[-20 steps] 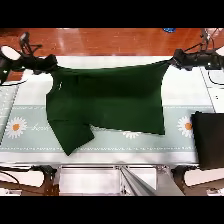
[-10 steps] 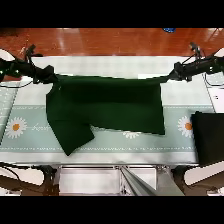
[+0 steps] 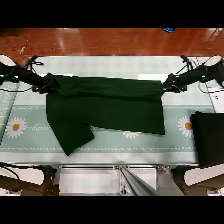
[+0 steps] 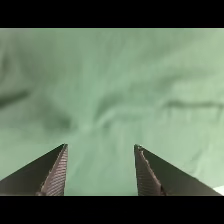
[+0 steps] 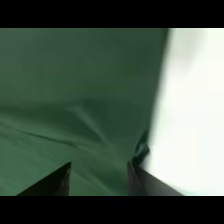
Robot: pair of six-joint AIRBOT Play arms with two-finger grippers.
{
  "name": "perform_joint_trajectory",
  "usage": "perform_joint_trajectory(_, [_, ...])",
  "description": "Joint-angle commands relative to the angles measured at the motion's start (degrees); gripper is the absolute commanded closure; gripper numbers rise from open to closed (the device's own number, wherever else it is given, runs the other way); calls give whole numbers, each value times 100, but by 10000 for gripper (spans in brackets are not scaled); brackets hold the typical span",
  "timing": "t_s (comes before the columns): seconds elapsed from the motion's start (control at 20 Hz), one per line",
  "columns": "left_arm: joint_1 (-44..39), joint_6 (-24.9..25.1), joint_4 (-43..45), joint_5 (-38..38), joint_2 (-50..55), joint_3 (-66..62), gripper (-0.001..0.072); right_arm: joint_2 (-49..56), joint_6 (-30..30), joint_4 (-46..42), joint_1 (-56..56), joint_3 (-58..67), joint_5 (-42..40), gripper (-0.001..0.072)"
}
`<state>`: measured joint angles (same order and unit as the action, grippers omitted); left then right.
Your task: Fold the shirts.
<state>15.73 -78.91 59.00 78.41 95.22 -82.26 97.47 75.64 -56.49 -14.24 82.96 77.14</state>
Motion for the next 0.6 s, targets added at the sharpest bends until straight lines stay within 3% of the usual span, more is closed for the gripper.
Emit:
perform_joint_trajectory(0.0, [708, 105, 59, 848, -551, 188, 200, -708, 321, -739, -507, -302, 315, 300])
perform_joint_trajectory(0.1, [1213, 365, 59, 708, -1207, 1069, 200, -1440, 286, -603, -785, -1235, -328, 300])
perform_joint_trajectory(0.3, [2240, 1016, -739, -173, -2804, 3866, 200, -2940, -452, 935, -734, -3766, -1646, 300])
perform_joint_trajectory(0.4, [2614, 1071, -787, -492, -3322, 4843, 200, -3370, -828, 1620, -732, -4489, -1744, 300])
perform_joint_trajectory(0.55, [2704, 905, -979, -802, -3504, 5445, 200, -3707, -938, 1683, -732, -4798, -1574, 300])
